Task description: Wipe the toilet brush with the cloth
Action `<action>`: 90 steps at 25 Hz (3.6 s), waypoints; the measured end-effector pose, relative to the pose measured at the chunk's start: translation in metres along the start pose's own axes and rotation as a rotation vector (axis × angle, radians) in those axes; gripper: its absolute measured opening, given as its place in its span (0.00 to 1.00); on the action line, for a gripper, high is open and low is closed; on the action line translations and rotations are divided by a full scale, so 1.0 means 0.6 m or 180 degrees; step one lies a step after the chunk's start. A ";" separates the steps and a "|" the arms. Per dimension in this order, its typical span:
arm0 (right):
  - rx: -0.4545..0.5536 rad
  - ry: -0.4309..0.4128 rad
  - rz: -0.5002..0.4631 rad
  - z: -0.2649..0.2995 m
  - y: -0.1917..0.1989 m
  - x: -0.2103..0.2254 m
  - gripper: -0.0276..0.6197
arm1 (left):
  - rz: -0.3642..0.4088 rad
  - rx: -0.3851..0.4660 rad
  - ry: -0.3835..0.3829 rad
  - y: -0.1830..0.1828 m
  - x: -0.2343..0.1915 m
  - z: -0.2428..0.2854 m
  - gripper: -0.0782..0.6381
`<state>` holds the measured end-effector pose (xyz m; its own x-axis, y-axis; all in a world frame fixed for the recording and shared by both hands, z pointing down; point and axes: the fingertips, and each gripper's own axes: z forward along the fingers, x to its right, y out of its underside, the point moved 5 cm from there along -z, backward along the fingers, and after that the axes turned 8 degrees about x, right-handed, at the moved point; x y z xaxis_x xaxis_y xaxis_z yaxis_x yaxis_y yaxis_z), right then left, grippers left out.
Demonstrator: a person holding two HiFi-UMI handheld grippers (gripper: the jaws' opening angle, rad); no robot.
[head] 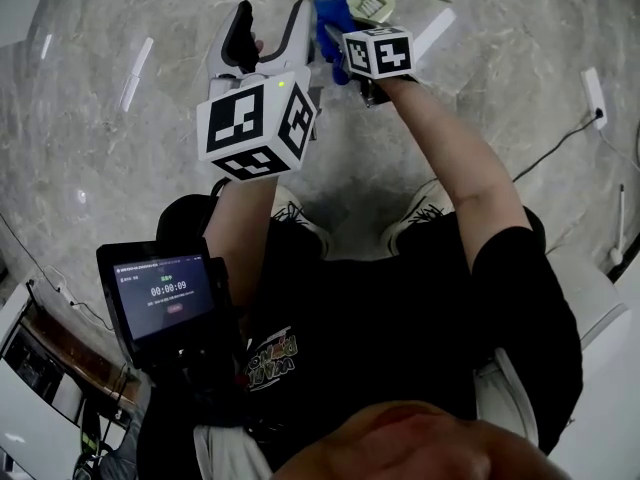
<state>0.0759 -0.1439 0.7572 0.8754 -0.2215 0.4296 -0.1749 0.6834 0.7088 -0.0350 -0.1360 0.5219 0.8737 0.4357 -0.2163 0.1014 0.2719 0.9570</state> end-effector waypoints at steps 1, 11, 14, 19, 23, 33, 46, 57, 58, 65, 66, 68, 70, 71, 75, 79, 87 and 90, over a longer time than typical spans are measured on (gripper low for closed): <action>-0.0118 -0.0060 -0.0177 -0.002 0.011 -0.005 0.22 | -0.0026 -0.0009 0.0002 0.001 0.001 0.001 0.51; -0.0944 0.0078 -0.1140 -0.144 0.045 0.156 0.22 | -0.0168 -0.0060 0.0030 0.003 0.011 0.003 0.51; -0.0844 0.0619 -0.0942 -0.168 0.015 0.244 0.22 | -0.0153 -0.0108 0.0032 0.007 0.009 0.005 0.51; -0.0490 0.0947 -0.0516 -0.132 -0.053 0.287 0.22 | -0.0138 -0.0151 0.0037 0.008 0.009 0.006 0.51; -0.0396 0.0637 -0.0356 -0.068 -0.072 0.242 0.22 | -0.0138 -0.0207 0.0039 0.011 0.013 0.009 0.51; -0.0107 0.0505 -0.0451 -0.097 -0.125 0.203 0.22 | -0.0158 -0.0220 0.0030 0.010 0.005 0.004 0.51; 0.0074 0.0640 -0.0213 -0.201 -0.136 0.039 0.22 | -0.0224 -0.0352 0.0079 0.028 0.005 0.019 0.51; 0.0762 -0.0235 0.0066 -0.274 -0.225 -0.055 0.22 | -0.0203 -0.0330 0.0104 0.024 0.005 0.021 0.51; 0.0812 -0.0258 0.0054 -0.285 -0.230 -0.058 0.22 | -0.0200 -0.0323 0.0110 0.023 0.006 0.021 0.51; 0.1013 -0.0368 -0.0261 -0.343 -0.246 -0.082 0.22 | -0.0267 -0.0287 0.0138 0.016 0.010 0.020 0.51; 0.0985 -0.0382 -0.0288 -0.346 -0.243 -0.086 0.22 | -0.0264 -0.0289 0.0137 0.016 0.009 0.020 0.51; 0.0879 -0.0422 -0.0316 -0.346 -0.226 -0.090 0.22 | -0.0257 -0.0293 0.0127 0.017 0.008 0.020 0.51; 0.0725 -0.0469 -0.0364 -0.340 -0.198 -0.090 0.22 | -0.0268 -0.0285 0.0116 0.016 0.007 0.021 0.51; 0.0624 -0.0481 -0.0377 -0.333 -0.182 -0.088 0.22 | -0.0276 -0.0276 0.0111 0.015 0.006 0.021 0.51; 0.0156 -0.0474 -0.0272 -0.278 -0.112 -0.084 0.22 | -0.0284 -0.0250 0.0091 0.009 0.003 0.020 0.51; 0.0006 -0.0309 -0.0076 -0.182 -0.087 -0.078 0.22 | -0.0234 -0.0230 0.0108 0.005 0.003 0.021 0.51; 0.0247 0.0158 0.0707 -0.062 -0.115 -0.040 0.22 | -0.0168 -0.0176 0.0153 -0.004 0.008 0.014 0.51; 0.0343 0.0237 0.0813 -0.057 -0.126 -0.026 0.22 | -0.0213 -0.0186 0.0157 -0.005 0.008 0.012 0.51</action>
<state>0.0907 -0.1681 0.6777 0.8268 0.0026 0.5624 -0.4374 0.6317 0.6400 -0.0279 -0.1412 0.5194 0.8413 0.4561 -0.2900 0.1296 0.3507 0.9275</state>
